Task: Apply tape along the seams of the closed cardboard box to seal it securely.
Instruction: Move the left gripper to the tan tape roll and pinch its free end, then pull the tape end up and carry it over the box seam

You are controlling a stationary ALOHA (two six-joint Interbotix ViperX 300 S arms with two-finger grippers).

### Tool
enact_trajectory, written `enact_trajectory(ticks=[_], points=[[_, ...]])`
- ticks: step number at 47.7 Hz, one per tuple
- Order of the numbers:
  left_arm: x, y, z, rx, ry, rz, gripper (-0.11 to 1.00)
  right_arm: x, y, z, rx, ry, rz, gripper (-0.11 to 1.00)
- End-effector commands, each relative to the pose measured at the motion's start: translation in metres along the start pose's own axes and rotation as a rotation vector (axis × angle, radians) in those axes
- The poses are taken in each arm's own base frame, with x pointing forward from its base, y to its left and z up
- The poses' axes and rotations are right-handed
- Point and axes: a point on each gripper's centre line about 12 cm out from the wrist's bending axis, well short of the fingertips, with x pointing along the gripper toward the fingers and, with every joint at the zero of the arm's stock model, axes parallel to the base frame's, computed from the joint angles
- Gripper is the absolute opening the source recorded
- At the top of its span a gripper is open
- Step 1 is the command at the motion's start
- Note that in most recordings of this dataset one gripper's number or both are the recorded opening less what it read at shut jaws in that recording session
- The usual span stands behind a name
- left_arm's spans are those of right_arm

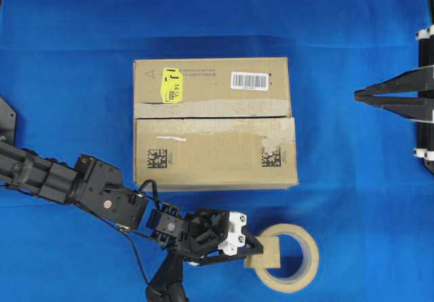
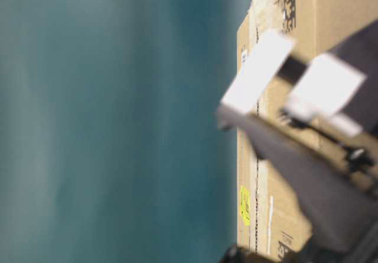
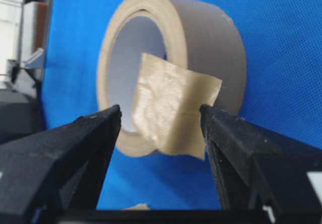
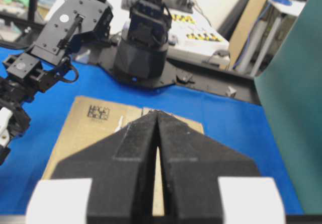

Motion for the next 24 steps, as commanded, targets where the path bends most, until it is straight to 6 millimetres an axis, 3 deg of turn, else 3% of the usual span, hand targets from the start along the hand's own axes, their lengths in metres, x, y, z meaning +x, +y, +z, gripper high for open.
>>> enact_trajectory(ticks=[1, 24], points=[[0.001, 0.015, 0.004, -0.003, -0.009, 0.033, 0.6, 0.004, 0.0, 0.005, -0.003, -0.005, 0.001, 0.0], [-0.003, 0.005, -0.002, -0.023, 0.022, -0.029, 0.53, 0.004, 0.0, 0.003, -0.003, 0.003, 0.004, 0.0]])
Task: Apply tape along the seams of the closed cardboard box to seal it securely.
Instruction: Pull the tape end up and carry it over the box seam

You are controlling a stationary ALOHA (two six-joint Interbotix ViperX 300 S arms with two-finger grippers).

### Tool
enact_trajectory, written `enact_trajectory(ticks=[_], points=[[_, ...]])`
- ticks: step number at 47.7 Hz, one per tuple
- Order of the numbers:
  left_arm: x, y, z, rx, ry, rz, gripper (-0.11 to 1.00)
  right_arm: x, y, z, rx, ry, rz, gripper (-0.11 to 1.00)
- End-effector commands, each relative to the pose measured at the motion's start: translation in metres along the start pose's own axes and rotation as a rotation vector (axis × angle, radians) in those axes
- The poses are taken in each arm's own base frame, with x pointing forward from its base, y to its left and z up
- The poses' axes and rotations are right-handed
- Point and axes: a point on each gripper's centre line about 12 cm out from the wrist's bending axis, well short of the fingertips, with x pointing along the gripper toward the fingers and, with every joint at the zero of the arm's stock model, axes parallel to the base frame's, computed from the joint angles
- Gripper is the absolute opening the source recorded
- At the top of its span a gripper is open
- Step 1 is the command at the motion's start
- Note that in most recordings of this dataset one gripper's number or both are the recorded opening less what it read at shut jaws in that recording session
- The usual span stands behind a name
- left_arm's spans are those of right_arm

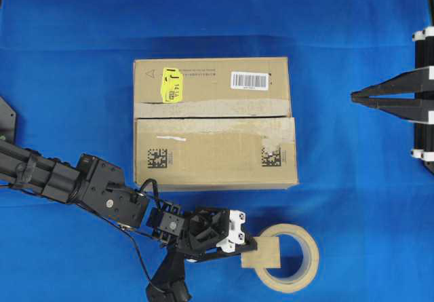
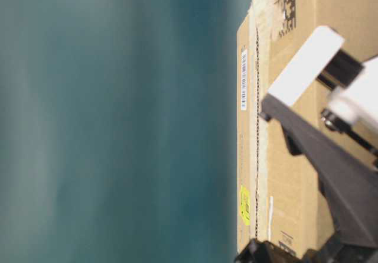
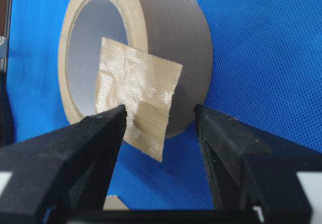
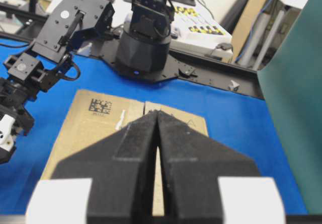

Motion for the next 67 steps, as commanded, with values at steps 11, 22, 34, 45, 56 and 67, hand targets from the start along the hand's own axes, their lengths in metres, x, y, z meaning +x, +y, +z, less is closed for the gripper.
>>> enact_trajectory(ticks=[11, 22, 34, 45, 56, 67], points=[[-0.006, 0.014, 0.007, 0.014, -0.016, 0.032, 0.3, 0.002, 0.0, 0.006, -0.003, -0.015, 0.001, 0.0], [-0.008, 0.018, 0.008, 0.036, -0.018, 0.042, 0.0, 0.002, 0.0, 0.007, -0.003, -0.016, 0.002, 0.0], [-0.027, 0.042, 0.019, 0.04, -0.041, 0.094, 0.0, 0.002, 0.0, 0.006, 0.002, -0.014, 0.002, 0.0], [-0.06, 0.077, 0.035, 0.107, -0.063, 0.152, 0.0, 0.003, 0.0, 0.004, 0.002, 0.001, 0.002, 0.0], [-0.088, 0.098, 0.036, 0.152, -0.063, 0.207, 0.0, 0.004, 0.0, 0.002, 0.005, 0.012, 0.004, 0.0], [-0.118, 0.117, 0.007, 0.196, 0.006, 0.265, 0.0, 0.004, 0.0, 0.003, 0.005, 0.009, 0.003, 0.0]])
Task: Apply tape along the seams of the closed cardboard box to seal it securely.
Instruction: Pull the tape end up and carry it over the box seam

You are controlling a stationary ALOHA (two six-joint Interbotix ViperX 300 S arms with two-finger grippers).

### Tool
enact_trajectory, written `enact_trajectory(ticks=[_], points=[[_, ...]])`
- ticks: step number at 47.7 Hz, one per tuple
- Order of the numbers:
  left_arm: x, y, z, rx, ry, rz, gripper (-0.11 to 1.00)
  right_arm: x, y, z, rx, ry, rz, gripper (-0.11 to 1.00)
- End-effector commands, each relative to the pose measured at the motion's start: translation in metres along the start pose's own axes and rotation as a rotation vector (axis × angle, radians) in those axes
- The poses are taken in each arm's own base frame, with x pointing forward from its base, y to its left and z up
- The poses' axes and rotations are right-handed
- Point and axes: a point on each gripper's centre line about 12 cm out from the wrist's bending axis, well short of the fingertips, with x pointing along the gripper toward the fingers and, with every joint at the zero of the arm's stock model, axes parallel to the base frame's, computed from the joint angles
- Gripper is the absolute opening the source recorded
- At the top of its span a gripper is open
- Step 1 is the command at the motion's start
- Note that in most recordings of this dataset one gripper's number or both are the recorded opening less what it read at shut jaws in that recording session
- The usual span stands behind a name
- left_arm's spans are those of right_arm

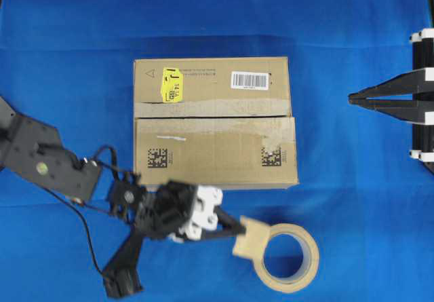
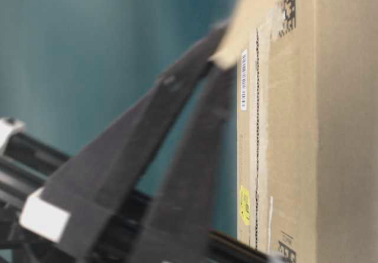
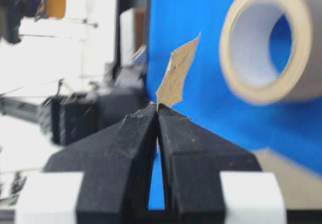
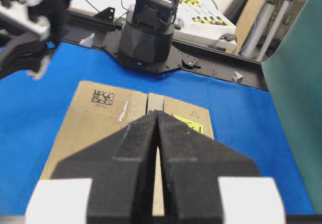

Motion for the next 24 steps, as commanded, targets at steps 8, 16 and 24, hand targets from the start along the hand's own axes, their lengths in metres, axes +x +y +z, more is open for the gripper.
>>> enact_trajectory(ticks=[8, 16, 24], points=[[-0.027, 0.03, -0.051, 0.033, 0.118, 0.083, 0.0, 0.002, 0.0, 0.006, 0.0, -0.012, -0.001, 0.0], [-0.035, 0.029, -0.08, 0.026, 0.188, 0.07, 0.0, 0.004, 0.0, 0.004, -0.005, -0.003, 0.0, 0.0], [-0.042, 0.022, -0.105, -0.005, 0.254, 0.005, 0.0, 0.005, 0.0, 0.002, -0.006, 0.004, 0.002, 0.0]])
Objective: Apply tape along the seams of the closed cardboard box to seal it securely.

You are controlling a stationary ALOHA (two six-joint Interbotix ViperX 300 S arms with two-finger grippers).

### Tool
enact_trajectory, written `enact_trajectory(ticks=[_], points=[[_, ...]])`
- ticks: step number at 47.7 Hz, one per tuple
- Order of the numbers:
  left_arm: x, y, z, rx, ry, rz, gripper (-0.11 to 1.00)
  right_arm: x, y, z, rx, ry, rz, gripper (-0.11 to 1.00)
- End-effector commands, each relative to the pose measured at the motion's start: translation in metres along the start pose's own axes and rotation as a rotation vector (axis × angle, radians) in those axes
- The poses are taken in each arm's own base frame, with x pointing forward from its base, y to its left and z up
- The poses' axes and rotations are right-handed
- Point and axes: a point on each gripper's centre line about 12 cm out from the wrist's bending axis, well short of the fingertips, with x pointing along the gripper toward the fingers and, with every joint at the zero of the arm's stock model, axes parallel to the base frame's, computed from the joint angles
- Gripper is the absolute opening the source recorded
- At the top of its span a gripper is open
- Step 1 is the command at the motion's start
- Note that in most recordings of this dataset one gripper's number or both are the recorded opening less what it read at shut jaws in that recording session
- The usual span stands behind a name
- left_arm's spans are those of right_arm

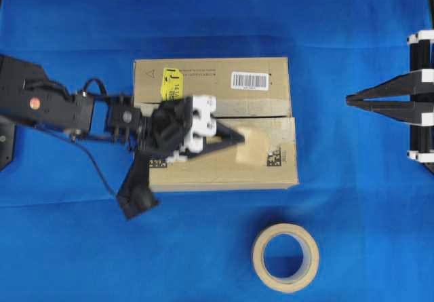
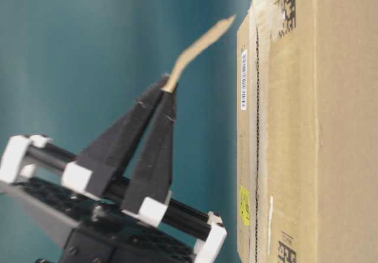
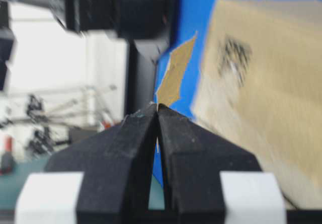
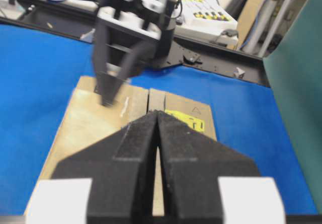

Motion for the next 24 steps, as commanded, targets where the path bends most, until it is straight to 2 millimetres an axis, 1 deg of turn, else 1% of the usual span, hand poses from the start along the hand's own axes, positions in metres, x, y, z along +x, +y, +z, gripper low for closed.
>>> enact_trajectory(ticks=[1, 5, 10, 17, 24], points=[[-0.006, 0.008, -0.011, -0.013, 0.027, -0.005, 0.0, 0.002, 0.0, 0.005, -0.003, -0.011, 0.0, 0.0], [-0.007, 0.001, -0.021, -0.025, 0.054, -0.071, 0.0, 0.003, 0.0, 0.003, -0.003, -0.002, 0.0, 0.0], [-0.008, -0.007, -0.028, -0.04, 0.075, -0.141, 0.0, 0.005, 0.0, 0.0, -0.004, 0.009, 0.001, 0.0], [-0.012, -0.02, -0.033, -0.053, 0.093, -0.235, 0.0, 0.008, 0.001, -0.003, -0.004, 0.024, 0.004, 0.0], [-0.017, -0.028, -0.041, -0.06, 0.113, -0.293, 0.0, 0.01, 0.001, -0.007, -0.006, 0.038, 0.006, 0.0]])
